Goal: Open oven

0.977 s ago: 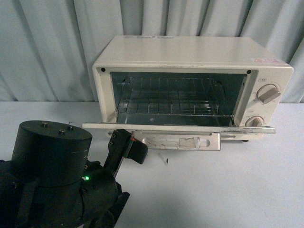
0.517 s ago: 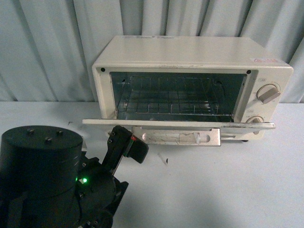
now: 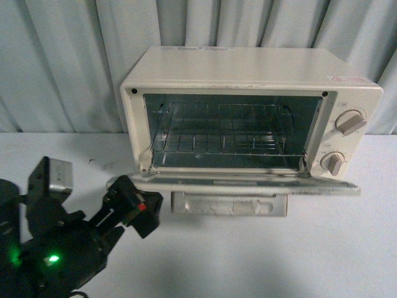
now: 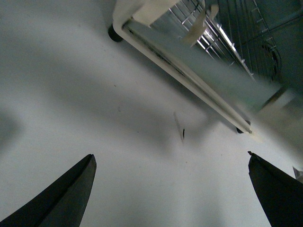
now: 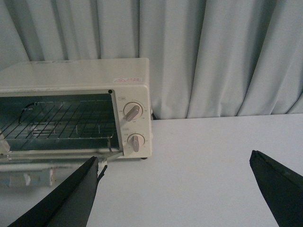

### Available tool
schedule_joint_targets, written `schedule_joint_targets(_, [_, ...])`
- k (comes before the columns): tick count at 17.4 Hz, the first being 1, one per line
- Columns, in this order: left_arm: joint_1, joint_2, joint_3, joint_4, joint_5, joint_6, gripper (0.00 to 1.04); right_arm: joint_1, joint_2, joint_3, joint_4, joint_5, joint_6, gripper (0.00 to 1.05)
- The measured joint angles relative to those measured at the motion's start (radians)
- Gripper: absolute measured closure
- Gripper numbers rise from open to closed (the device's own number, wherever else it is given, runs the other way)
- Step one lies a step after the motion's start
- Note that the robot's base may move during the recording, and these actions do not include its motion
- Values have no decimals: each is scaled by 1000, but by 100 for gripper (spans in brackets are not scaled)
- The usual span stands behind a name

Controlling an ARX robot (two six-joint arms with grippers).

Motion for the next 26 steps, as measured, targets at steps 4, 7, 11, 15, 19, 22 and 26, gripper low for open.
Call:
schedule_joint_targets(4, [93, -69, -94, 1, 37, 35, 7, 0, 0, 0, 0, 0, 0, 6])
schedule_joint_targets(7, [163, -127, -142, 4, 67, 47, 7, 0, 0, 0, 0, 0, 0, 6])
schedule_joint_targets(11, [196, -69, -213, -14, -157, 329, 28, 0, 0, 0, 0, -1, 0, 6])
schedule_joint_targets(15, [250, -445, -376, 6, -160, 825, 80, 0, 0, 0, 0, 0, 0, 6])
schedule_joint_targets(19, [302, -726, -413, 8, -101, 863, 103, 0, 0, 0, 0, 0, 0, 6])
schedule_joint_targets(22, [355, -855, -414, -59, -66, 863, 103, 0, 0, 0, 0, 0, 0, 6])
schedule_joint_targets(26, [356, -1047, -417, -231, -56, 863, 103, 0, 0, 0, 0, -1, 0, 6])
